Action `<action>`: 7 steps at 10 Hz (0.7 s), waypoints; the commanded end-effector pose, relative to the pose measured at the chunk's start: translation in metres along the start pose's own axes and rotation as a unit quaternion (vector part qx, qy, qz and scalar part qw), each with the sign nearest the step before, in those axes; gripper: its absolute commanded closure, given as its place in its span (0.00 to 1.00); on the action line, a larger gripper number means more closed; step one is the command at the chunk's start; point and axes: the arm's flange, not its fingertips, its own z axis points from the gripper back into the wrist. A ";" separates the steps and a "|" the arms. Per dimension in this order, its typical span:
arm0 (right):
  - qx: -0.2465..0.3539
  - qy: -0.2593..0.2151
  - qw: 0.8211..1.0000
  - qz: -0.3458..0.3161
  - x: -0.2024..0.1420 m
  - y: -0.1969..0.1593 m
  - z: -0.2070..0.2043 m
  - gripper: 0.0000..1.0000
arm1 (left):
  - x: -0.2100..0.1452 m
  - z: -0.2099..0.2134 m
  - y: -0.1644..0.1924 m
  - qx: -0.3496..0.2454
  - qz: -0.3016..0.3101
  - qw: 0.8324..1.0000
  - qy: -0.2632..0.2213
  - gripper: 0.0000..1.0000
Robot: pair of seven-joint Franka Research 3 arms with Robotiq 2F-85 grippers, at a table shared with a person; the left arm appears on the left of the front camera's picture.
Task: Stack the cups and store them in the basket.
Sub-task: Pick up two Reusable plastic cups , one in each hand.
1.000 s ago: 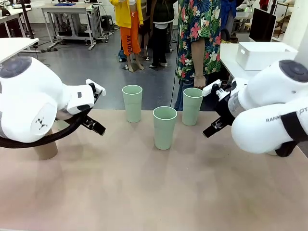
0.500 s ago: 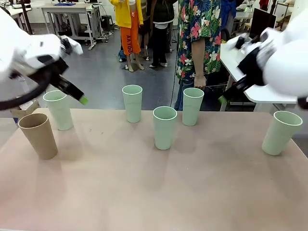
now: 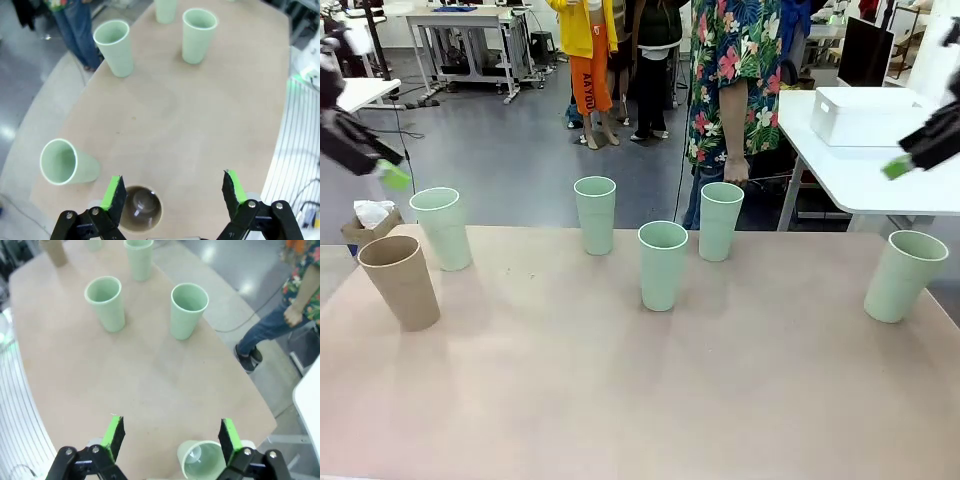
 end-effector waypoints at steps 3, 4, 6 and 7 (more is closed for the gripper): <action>0.056 -0.089 0.994 0.041 -0.105 -0.049 0.036 0.00 | -0.069 0.051 0.026 -0.038 -0.050 0.995 -0.075 0.00; 0.059 -0.120 0.990 0.038 -0.130 -0.055 0.042 0.00 | -0.076 0.048 0.021 -0.030 -0.051 0.994 -0.091 0.00; 0.052 -0.160 0.985 0.034 -0.167 -0.061 0.049 0.00 | -0.084 0.038 0.008 -0.025 -0.032 0.990 -0.135 0.00; 0.049 -0.176 0.983 0.031 -0.178 -0.061 0.051 0.00 | -0.089 0.030 0.000 -0.030 -0.029 0.987 -0.152 0.00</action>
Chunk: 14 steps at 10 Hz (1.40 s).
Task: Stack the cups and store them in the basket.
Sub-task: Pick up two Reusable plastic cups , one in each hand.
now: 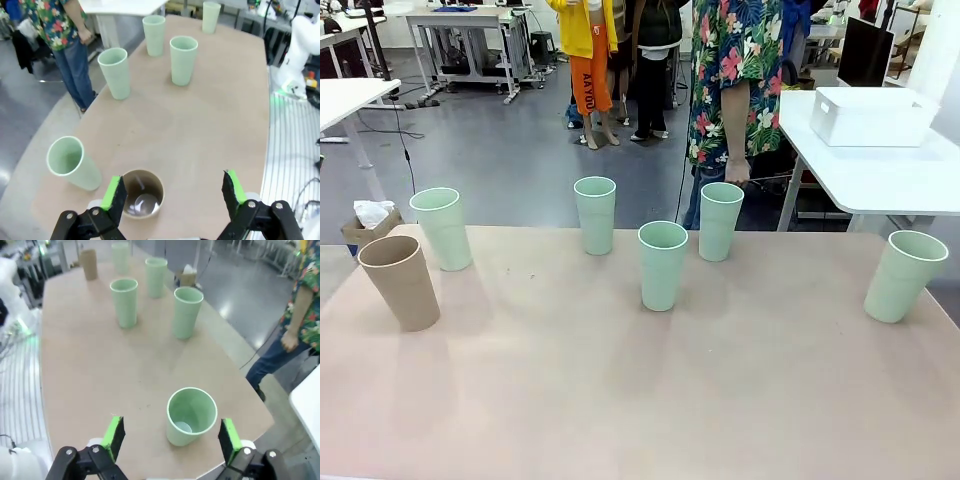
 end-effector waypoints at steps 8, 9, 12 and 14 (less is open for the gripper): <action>0.007 -0.075 0.997 0.003 -0.002 -0.006 -0.011 0.00 | -0.004 -0.034 -0.039 0.002 -0.017 0.997 -0.077 0.00; 0.008 -0.067 0.998 -0.009 -0.002 -0.003 -0.014 0.00 | 0.002 -0.041 -0.046 0.009 -0.006 0.998 -0.061 0.00; 0.008 -0.067 0.998 -0.009 -0.002 -0.003 -0.014 0.00 | -0.003 -0.036 -0.037 -0.006 -0.015 0.998 -0.062 0.00; 0.008 -0.067 0.998 -0.009 -0.002 -0.003 -0.014 0.00 | -0.003 -0.036 -0.037 -0.006 -0.015 0.998 -0.062 0.00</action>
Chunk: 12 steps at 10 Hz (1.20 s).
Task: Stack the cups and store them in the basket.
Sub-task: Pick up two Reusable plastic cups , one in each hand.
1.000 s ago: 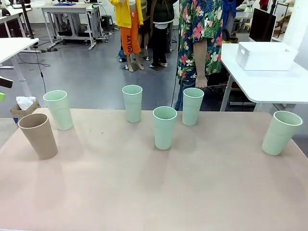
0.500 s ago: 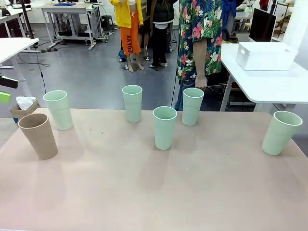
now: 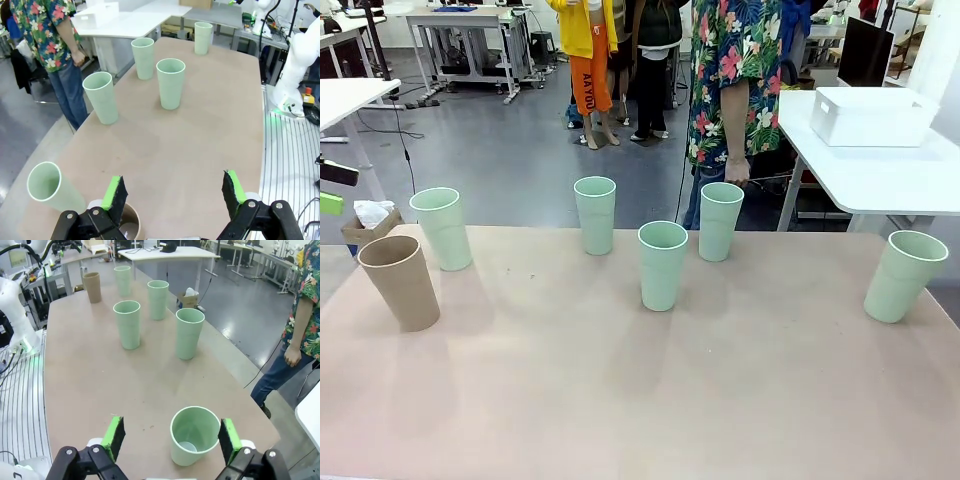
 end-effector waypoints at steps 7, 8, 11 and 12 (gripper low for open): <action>-0.003 -0.016 1.000 0.007 0.002 -0.002 0.000 0.00 | 0.001 0.001 0.000 -0.003 -0.006 1.000 -0.005 0.00; -0.003 -0.016 1.000 0.007 0.002 -0.002 0.000 0.00 | 0.001 0.001 0.000 -0.003 -0.006 1.000 -0.005 0.00; -0.003 -0.016 1.000 0.007 0.002 -0.002 0.000 0.00 | 0.001 0.001 0.000 -0.003 -0.006 1.000 -0.005 0.00; -0.003 -0.016 1.000 0.007 0.002 -0.002 0.000 0.00 | 0.001 0.001 0.000 -0.003 -0.006 1.000 -0.005 0.00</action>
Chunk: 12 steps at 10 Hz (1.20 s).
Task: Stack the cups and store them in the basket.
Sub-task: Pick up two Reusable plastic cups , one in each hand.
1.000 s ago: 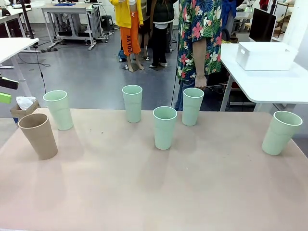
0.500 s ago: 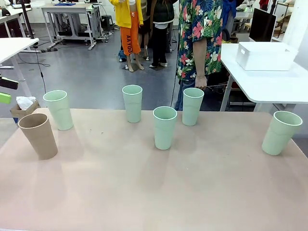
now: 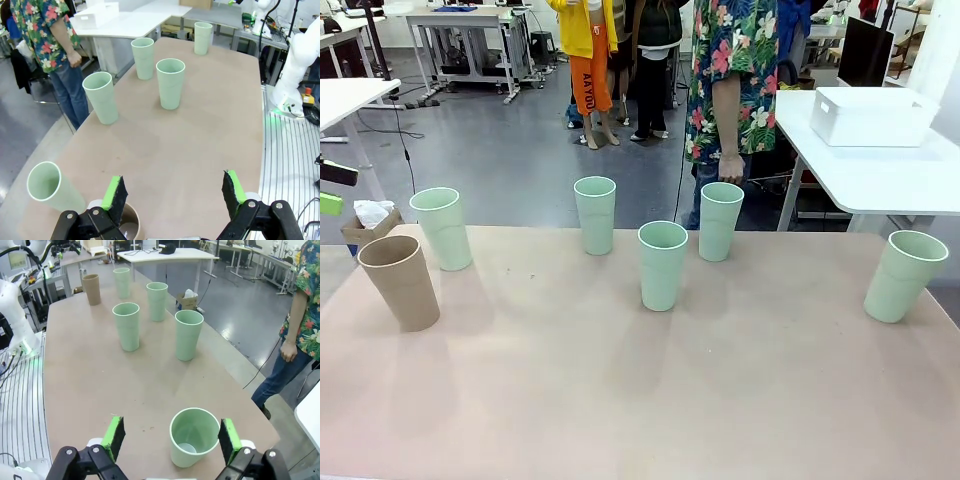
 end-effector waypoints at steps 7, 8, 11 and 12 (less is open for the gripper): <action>-0.001 -0.011 1.000 0.009 0.001 -0.002 0.000 0.00 | 0.001 0.001 0.001 -0.003 -0.006 1.000 -0.005 0.00; -0.001 -0.011 1.000 0.009 0.001 -0.002 0.000 0.00 | 0.001 0.001 0.001 -0.003 -0.006 1.000 -0.005 0.00; -0.001 -0.011 1.000 0.009 0.001 -0.002 0.000 0.00 | 0.001 0.001 0.001 -0.003 -0.006 1.000 -0.005 0.00; -0.001 -0.011 1.000 0.009 0.001 -0.002 0.000 0.00 | 0.001 0.001 0.001 -0.003 -0.006 1.000 -0.005 0.00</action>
